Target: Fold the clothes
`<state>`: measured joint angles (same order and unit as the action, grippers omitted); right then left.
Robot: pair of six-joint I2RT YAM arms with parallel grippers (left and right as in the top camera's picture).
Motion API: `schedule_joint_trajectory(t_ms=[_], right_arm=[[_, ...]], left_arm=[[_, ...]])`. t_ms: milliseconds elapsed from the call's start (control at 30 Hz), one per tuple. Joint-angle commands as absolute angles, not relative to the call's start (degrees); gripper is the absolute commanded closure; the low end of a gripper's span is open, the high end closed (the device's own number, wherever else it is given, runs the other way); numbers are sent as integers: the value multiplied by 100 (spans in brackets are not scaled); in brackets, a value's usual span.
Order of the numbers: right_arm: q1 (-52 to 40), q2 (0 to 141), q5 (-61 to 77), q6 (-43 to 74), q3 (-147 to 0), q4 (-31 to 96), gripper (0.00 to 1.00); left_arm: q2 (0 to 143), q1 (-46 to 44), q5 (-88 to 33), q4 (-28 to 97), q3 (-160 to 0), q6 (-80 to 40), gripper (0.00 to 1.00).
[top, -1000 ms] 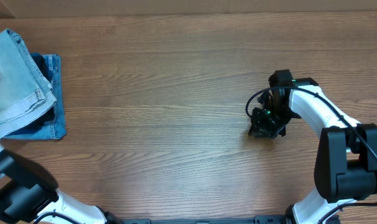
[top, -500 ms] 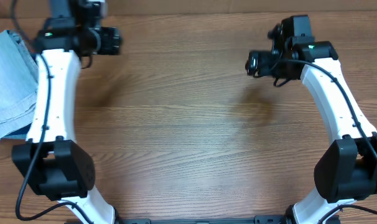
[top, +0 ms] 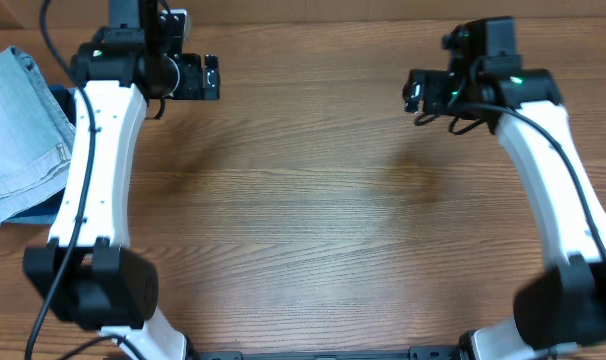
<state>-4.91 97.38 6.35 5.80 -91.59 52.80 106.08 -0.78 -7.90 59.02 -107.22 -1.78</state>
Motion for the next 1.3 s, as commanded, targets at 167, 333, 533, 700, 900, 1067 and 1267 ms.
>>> schedule_joint_trajectory(t_ms=[167,333,533,700,900,1067,1267], right_arm=[[-475,7542,220,799,-9006,6097,0],[-480,5712,215,1114,-7564,5634,0],[-480,3844,-196,1090,-6042,5426,0],[-480,3697,-207,1092,-5905,5811,0],[-480,3704,-207,1090,-5905,6106,0],[-480,3704,-207,1090,-5905,6106,0],[-480,3704,-207,1092,-5905,6106,0]], left_arm=[[8431,-196,-753,6386,-10453,469,0],[6831,-196,-722,5830,-8853,473,0],[4901,-196,-696,4678,-6608,255,0],[4764,-196,-746,4071,-5690,215,0],[5358,-193,-725,4794,-5478,215,0],[6040,-193,-725,4893,-5478,215,0],[6943,-193,-725,4888,-5478,215,0]])
